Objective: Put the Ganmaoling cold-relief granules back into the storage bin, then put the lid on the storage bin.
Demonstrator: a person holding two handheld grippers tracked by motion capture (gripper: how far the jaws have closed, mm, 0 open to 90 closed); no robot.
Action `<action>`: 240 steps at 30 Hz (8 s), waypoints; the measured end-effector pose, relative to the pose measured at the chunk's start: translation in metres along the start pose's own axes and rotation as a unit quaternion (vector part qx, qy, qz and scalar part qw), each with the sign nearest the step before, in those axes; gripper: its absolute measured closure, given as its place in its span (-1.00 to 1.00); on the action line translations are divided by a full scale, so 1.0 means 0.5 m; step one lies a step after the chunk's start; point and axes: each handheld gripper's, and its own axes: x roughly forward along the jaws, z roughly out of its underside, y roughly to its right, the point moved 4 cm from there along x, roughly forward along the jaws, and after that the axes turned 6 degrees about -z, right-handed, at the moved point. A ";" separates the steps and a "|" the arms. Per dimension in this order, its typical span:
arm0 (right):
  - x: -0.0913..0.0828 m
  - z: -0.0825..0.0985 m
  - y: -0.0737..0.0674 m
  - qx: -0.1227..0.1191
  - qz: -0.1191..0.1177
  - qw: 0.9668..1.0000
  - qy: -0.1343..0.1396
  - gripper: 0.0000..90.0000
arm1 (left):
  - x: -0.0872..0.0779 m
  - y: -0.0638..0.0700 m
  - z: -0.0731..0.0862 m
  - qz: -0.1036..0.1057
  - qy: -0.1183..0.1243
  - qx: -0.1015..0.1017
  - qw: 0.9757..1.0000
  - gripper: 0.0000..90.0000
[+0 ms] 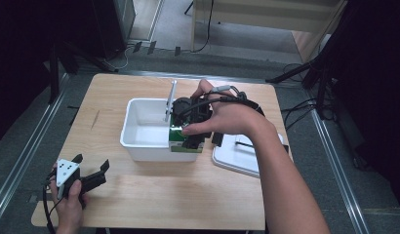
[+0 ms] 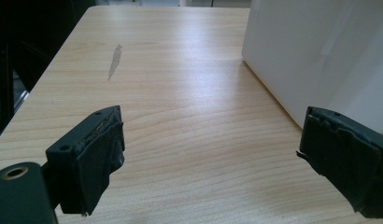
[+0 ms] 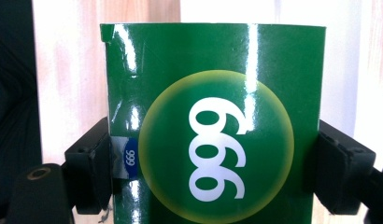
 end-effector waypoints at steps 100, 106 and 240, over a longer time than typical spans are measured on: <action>0.233 0.035 0.164 0.025 0.002 0.999 -0.039 -0.65 | 0.000 0.000 0.000 0.003 0.003 -0.007 1.000 -0.84; 0.198 0.043 0.155 0.047 0.013 0.998 -0.028 -0.95 | 0.000 -0.001 0.000 0.003 0.002 -0.004 1.000 -0.84; -0.034 0.399 0.089 0.112 0.103 0.988 -0.021 0.89 | -0.003 0.005 0.003 -0.003 -0.002 0.008 1.000 -0.84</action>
